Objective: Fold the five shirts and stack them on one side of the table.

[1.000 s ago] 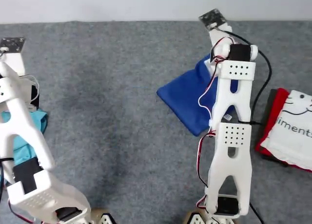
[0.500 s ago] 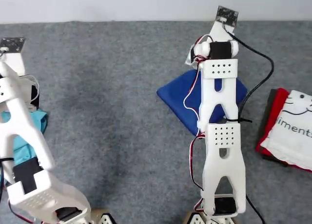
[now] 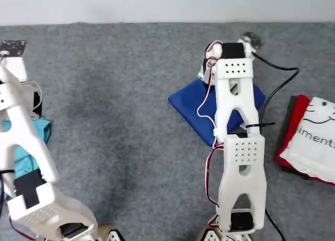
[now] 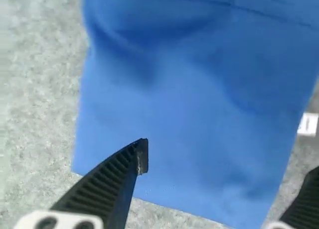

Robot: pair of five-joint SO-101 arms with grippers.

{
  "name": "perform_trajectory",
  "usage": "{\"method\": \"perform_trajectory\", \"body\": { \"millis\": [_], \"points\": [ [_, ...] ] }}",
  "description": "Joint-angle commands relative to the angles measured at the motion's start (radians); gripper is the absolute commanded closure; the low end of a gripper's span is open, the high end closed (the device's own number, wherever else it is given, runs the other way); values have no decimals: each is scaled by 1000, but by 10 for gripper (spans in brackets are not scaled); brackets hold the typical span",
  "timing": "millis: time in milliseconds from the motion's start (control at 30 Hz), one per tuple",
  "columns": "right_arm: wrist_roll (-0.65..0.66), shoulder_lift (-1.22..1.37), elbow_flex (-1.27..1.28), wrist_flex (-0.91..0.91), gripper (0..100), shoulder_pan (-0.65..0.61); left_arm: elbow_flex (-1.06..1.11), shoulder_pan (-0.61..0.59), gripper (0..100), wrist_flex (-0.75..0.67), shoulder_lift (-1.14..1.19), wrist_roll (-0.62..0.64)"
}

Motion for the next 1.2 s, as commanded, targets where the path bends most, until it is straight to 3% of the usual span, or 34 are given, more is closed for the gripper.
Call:
{"method": "perform_trajectory", "body": {
  "millis": [0, 567, 667, 833, 933, 1000, 1167],
  "points": [
    [-35, -19, 3, -13, 547, 18, -5, 0, 985, 0, -8, -2],
    [-54, 278, 2, -156, 559, 128, -5, -2, 985, 3, -11, -3],
    [-55, 278, 2, -156, 675, 128, -7, -2, 985, 3, -15, -3],
    [-38, 278, 2, -162, 998, 133, -10, -2, 985, 3, -17, -3],
    [-20, 278, 2, -157, 950, 131, -10, -2, 985, 3, -17, -3],
    [-9, 277, 2, -154, 995, 137, -10, -2, 985, 3, -17, -3],
    [164, 197, -72, 8, 990, 143, -10, -2, 985, 5, -17, -3]
  ]
}}
